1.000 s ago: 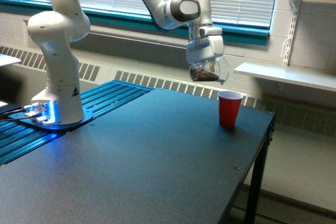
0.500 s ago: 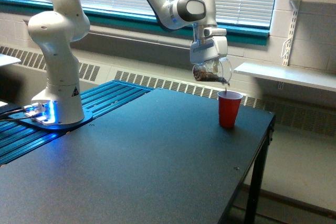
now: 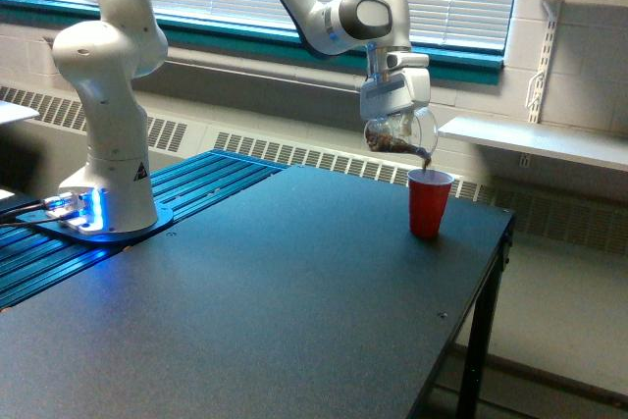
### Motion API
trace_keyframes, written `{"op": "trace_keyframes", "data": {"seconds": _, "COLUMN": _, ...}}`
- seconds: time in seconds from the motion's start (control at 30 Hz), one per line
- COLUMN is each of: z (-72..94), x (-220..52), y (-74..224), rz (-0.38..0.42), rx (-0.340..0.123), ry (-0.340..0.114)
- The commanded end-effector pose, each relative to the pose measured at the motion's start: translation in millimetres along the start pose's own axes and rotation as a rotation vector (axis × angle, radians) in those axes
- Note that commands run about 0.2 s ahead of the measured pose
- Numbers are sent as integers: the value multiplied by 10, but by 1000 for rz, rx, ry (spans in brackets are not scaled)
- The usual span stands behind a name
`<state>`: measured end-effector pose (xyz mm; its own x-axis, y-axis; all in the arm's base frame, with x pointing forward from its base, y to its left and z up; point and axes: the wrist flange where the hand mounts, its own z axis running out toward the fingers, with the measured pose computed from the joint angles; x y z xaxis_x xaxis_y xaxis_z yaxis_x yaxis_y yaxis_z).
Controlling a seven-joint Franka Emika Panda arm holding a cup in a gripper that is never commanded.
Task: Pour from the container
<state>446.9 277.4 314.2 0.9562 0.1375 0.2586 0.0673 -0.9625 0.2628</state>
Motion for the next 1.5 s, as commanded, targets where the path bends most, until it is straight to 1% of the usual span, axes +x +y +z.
{"op": "trace_keyframes", "data": {"seconds": 0.03, "z": -21, "x": 56, "y": -29, "rz": 15, "rx": -14, "ry": 5}}
{"op": "trace_keyframes", "data": {"seconds": 0.27, "z": 1, "x": 76, "y": -9, "rz": 0, "rx": -44, "ry": -1}}
{"op": "trace_keyframes", "data": {"seconds": 0.6, "z": -12, "x": 101, "y": 6, "rz": -19, "rx": -61, "ry": -4}}
{"op": "trace_keyframes", "data": {"seconds": 1.07, "z": -17, "x": 80, "y": 61, "rz": -58, "rx": -102, "ry": -17}}
{"op": "trace_keyframes", "data": {"seconds": 1.5, "z": -60, "x": 68, "y": 83, "rz": -88, "rx": -108, "ry": -25}}
